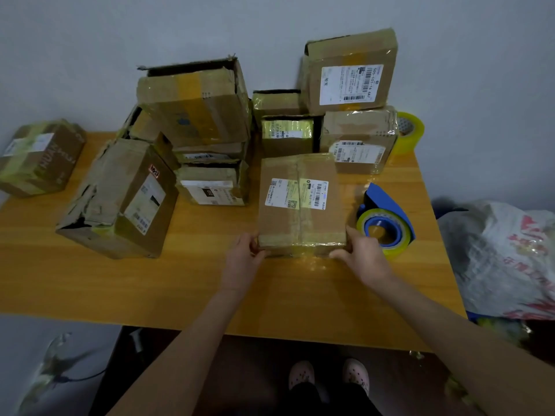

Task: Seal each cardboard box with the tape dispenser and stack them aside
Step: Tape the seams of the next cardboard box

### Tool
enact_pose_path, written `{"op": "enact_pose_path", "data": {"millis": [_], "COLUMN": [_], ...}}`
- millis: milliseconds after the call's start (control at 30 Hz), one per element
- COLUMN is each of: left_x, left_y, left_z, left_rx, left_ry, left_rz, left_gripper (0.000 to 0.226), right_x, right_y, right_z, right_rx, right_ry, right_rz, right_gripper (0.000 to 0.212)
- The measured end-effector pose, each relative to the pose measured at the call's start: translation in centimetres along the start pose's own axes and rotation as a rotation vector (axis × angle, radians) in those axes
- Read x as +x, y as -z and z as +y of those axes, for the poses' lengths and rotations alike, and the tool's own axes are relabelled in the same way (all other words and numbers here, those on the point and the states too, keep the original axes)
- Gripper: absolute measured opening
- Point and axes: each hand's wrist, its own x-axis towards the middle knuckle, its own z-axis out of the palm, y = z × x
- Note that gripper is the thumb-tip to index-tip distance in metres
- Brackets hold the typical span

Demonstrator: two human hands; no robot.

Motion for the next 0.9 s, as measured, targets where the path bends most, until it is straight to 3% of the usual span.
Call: {"op": "enact_pose_path", "data": {"millis": [100, 200, 300, 400, 600, 767, 900], "left_x": [0.3, 0.4, 0.8, 1.3, 1.3, 0.6, 0.5], "left_y": [-0.1, -0.3, -0.9, -1.7, -1.5, -0.3, 0.3], "left_z": [0.2, 0.8, 2.4, 3.3, 1.8, -0.1, 0.0], "left_rx": [0.075, 0.129, -0.028, 0.044, 0.106, -0.061, -0.238], "left_ry": [0.077, 0.089, 0.081, 0.085, 0.012, -0.025, 0.033], "left_rz": [0.000, -0.044, -0.109, -0.176, -0.128, -0.145, -0.185], "left_gripper": [0.041, 0.084, 0.113, 0.114, 0.101, 0.088, 0.083], "right_x": [0.2, 0.3, 0.8, 1.4, 1.7, 1.6, 1.6], "right_y": [-0.4, -0.5, -1.0, -1.3, -1.0, 0.0, 0.9], "right_z": [-0.3, -1.1, -2.6, -3.8, -1.9, 0.1, 0.1], "right_rx": [-0.164, -0.263, -0.312, -0.383, -0.370, -0.191, -0.050], "right_ry": [-0.093, -0.115, -0.019, -0.027, 0.051, 0.152, 0.095], "right_rz": [0.044, 0.060, 0.095, 0.035, 0.025, -0.069, -0.158], "right_gripper": [0.062, 0.092, 0.116, 0.110, 0.092, 0.082, 0.092]}}
